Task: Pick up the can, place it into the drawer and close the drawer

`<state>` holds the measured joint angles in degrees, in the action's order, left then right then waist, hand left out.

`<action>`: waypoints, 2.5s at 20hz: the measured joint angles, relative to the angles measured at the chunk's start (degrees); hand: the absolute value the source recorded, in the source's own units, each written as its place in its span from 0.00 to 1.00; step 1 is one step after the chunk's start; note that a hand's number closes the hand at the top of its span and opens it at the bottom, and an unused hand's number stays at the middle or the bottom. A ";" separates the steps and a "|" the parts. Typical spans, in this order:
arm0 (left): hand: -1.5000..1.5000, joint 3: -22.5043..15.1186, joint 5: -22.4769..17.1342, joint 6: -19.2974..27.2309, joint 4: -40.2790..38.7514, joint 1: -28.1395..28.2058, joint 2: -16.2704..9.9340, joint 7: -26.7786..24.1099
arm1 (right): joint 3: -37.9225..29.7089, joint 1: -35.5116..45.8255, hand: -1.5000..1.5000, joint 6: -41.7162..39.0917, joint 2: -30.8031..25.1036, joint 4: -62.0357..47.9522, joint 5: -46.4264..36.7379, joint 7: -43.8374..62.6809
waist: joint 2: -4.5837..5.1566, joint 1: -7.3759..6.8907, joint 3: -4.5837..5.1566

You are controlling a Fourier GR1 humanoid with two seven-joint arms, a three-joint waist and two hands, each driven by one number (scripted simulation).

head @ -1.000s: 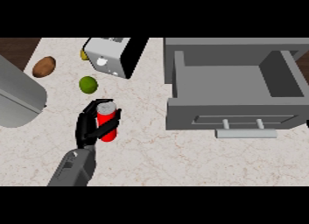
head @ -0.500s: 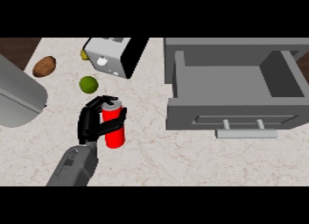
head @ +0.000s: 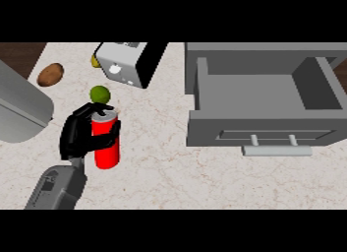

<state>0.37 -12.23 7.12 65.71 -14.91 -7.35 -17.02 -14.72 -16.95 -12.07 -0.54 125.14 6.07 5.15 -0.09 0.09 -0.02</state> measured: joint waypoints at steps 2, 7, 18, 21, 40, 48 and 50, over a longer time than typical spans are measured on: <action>1.00 -0.75 0.36 -0.38 2.99 0.32 -0.37 2.34 | -0.50 -0.53 0.00 -0.49 -0.18 0.78 0.60 0.17 | -0.01 0.02 0.02; 1.00 -3.25 2.88 2.09 9.70 -2.73 0.23 8.99 | -0.07 -1.18 0.00 -0.37 0.17 1.18 0.19 -0.36 | -0.01 0.10 0.00; 1.00 -7.54 8.95 7.71 13.77 -16.99 4.56 24.31 | -0.92 -0.48 0.00 0.22 -0.71 2.12 1.26 1.25 | 0.05 0.41 0.00; 1.00 -8.68 10.94 10.02 12.84 -22.23 5.85 27.77 | -1.72 0.72 0.00 0.29 -0.92 0.48 1.32 0.63 | 0.07 0.44 0.00; 1.00 -13.30 5.99 23.05 -10.81 -55.85 7.33 33.73 | -0.88 0.83 0.00 0.02 -0.41 1.19 0.30 1.48 | 0.30 1.67 -0.03; 1.00 -16.11 -0.34 24.59 -23.04 -63.78 7.35 29.70 | -0.96 2.07 0.00 -0.32 -0.71 -0.17 0.15 1.28 | 0.51 2.40 -0.05; 1.00 -17.60 -2.26 25.34 -25.44 -64.74 7.35 28.48 | -0.54 2.31 0.00 -0.07 -0.61 0.31 -0.19 2.08 | 0.58 2.71 -0.06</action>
<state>-17.24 -14.50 32.47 40.27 -79.65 0.00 11.45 -15.26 -14.64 -12.14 -1.14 125.45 5.88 7.23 0.49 2.80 -0.08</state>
